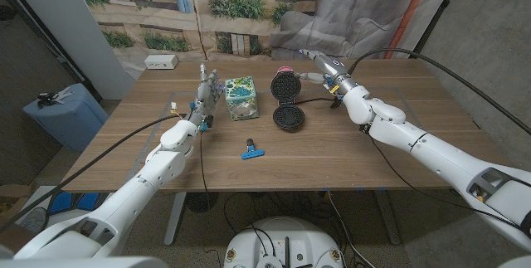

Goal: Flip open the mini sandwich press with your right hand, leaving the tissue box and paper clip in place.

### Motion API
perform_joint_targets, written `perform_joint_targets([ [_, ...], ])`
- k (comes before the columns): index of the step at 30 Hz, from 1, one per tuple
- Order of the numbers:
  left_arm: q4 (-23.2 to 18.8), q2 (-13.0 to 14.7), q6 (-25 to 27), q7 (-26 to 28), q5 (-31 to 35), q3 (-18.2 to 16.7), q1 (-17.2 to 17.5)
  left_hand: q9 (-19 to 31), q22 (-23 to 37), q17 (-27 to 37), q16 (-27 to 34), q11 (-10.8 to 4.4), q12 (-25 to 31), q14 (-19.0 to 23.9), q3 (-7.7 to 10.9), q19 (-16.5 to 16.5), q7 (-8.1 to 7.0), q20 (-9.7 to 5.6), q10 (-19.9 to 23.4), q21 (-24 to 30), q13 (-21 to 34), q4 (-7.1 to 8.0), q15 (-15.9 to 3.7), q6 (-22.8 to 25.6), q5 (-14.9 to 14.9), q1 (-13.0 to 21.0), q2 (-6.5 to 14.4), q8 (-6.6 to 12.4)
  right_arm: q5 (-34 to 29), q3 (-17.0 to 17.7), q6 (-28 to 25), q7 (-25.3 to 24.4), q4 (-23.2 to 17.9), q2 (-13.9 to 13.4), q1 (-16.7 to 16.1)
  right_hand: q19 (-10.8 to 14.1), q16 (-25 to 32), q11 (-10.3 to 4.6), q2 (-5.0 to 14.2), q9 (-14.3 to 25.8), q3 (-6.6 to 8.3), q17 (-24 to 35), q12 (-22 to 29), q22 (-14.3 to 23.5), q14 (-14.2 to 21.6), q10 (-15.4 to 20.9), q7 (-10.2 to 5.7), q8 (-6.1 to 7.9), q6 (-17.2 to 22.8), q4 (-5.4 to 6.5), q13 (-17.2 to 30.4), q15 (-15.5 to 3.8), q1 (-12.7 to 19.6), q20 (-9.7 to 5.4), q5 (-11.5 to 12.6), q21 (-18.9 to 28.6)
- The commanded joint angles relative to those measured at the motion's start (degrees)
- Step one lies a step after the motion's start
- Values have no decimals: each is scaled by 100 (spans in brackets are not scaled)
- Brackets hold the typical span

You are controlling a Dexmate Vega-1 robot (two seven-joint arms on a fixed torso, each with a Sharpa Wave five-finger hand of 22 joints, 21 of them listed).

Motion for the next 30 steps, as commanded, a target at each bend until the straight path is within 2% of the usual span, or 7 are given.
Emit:
perform_joint_targets([
  [1,1,0,3,-1,0,-1,0,26,16,19,17,0,40,-40,-37,21,-47,-15,-27,37,14,-4,-205,-194,27,-1,298,29,917,437,594,132,121,-104,-304,43,-34,20,1,11,-44,20,-28,11,-55,-65,17,-48,-103,32,16,6,-97,-3,18,-7],
  [13,1,0,2,-1,1,-1,0,26,16,19,18,-12,37,-39,-38,20,-47,-20,-33,36,14,-4,-213,-202,27,-2,297,26,1559,654,1160,166,579,-28,-464,5,-60,52,-47,12,-170,41,-30,13,-160,-125,45,-69,-190,132,21,36,-380,-5,-40,-17],
  [17,1,0,3,-1,0,-1,0,26,16,19,17,0,37,-40,-37,21,-47,-15,-33,36,14,-4,-209,-204,27,-2,298,25,1750,730,1279,184,664,-21,-528,-28,-68,67,-21,14,-231,59,-31,16,-216,-163,42,-77,-237,218,24,6,-567,-34,-51,-22],
  [22,1,0,3,-1,1,0,0,26,16,19,17,6,39,-41,-37,19,-47,-13,-28,36,14,-4,-210,-200,27,-2,298,27,2274,963,1418,109,754,111,-715,-106,-72,43,61,15,-334,94,-21,19,-311,-211,17,-82,-306,385,27,-54,-919,-83,-58,-29],
  [30,0,0,3,-1,1,-1,0,26,16,19,17,-17,35,-41,-38,20,-47,-16,-39,36,14,-4,-217,-194,27,-2,298,30,2924,1178,1427,244,728,227,-909,-174,-69,98,114,10,-403,115,-15,20,-360,-242,40,-90,-350,488,25,-48,-1155,-92,-64,-36],
])
